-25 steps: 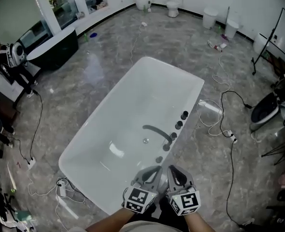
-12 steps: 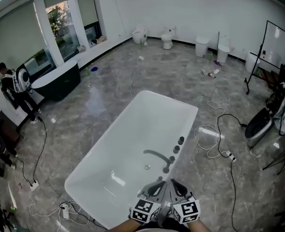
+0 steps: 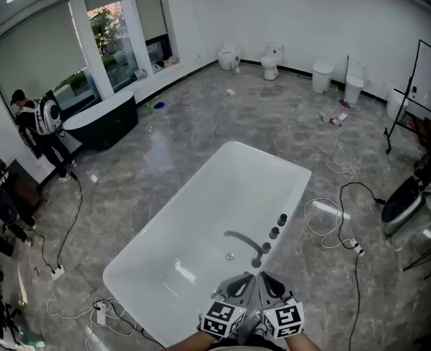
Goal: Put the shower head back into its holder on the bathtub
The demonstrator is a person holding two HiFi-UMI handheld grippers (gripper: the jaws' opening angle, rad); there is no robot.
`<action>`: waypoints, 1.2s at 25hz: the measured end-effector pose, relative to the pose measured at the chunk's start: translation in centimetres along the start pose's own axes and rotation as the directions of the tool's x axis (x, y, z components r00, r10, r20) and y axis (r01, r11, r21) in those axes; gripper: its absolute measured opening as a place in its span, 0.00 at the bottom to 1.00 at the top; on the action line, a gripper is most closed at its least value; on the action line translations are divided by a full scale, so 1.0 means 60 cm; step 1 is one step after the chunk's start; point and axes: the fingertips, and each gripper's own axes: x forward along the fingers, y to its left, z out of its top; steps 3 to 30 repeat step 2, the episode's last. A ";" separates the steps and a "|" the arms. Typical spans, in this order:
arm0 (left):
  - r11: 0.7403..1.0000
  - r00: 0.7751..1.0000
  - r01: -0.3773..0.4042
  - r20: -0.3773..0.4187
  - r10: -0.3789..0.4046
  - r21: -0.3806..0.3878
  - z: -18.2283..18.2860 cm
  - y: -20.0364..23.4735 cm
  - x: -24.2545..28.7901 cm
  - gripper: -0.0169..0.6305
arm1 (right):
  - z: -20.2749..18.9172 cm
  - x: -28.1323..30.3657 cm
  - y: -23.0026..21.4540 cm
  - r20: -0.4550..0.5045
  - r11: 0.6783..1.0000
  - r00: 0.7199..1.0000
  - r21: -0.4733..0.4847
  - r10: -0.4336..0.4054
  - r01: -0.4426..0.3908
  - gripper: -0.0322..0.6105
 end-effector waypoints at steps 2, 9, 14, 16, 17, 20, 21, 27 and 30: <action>1.000 1.000 0.002 0.020 -0.002 -0.005 0.078 -0.036 -0.035 0.03 | 0.083 -0.040 0.010 0.001 1.000 1.000 -0.018 -0.003 0.003 0.07; 1.000 1.000 0.002 0.020 -0.002 -0.005 0.078 -0.036 -0.035 0.03 | 0.083 -0.040 0.010 0.001 1.000 1.000 -0.018 -0.003 0.003 0.07; 1.000 1.000 0.002 0.020 -0.002 -0.005 0.078 -0.036 -0.035 0.03 | 0.083 -0.040 0.010 0.001 1.000 1.000 -0.018 -0.003 0.003 0.07; 1.000 1.000 0.002 0.020 -0.002 -0.005 0.078 -0.036 -0.035 0.03 | 0.083 -0.040 0.010 0.001 1.000 1.000 -0.018 -0.003 0.003 0.07; 1.000 1.000 0.002 0.020 -0.002 -0.005 0.078 -0.036 -0.035 0.03 | 0.083 -0.040 0.010 0.001 1.000 1.000 -0.018 -0.003 0.003 0.07; 1.000 1.000 0.002 0.020 -0.002 -0.005 0.078 -0.036 -0.035 0.03 | 0.083 -0.040 0.010 0.001 1.000 1.000 -0.018 -0.003 0.003 0.07; 1.000 1.000 0.002 0.020 -0.002 -0.005 0.078 -0.036 -0.035 0.03 | 0.083 -0.040 0.010 0.001 1.000 1.000 -0.018 -0.003 0.003 0.07; 1.000 1.000 0.002 0.020 -0.002 -0.005 0.078 -0.036 -0.035 0.03 | 0.083 -0.040 0.010 0.001 1.000 1.000 -0.018 -0.003 0.003 0.07; 1.000 1.000 0.002 0.020 -0.002 -0.005 0.078 -0.036 -0.035 0.03 | 0.083 -0.040 0.010 0.001 1.000 1.000 -0.018 -0.003 0.003 0.07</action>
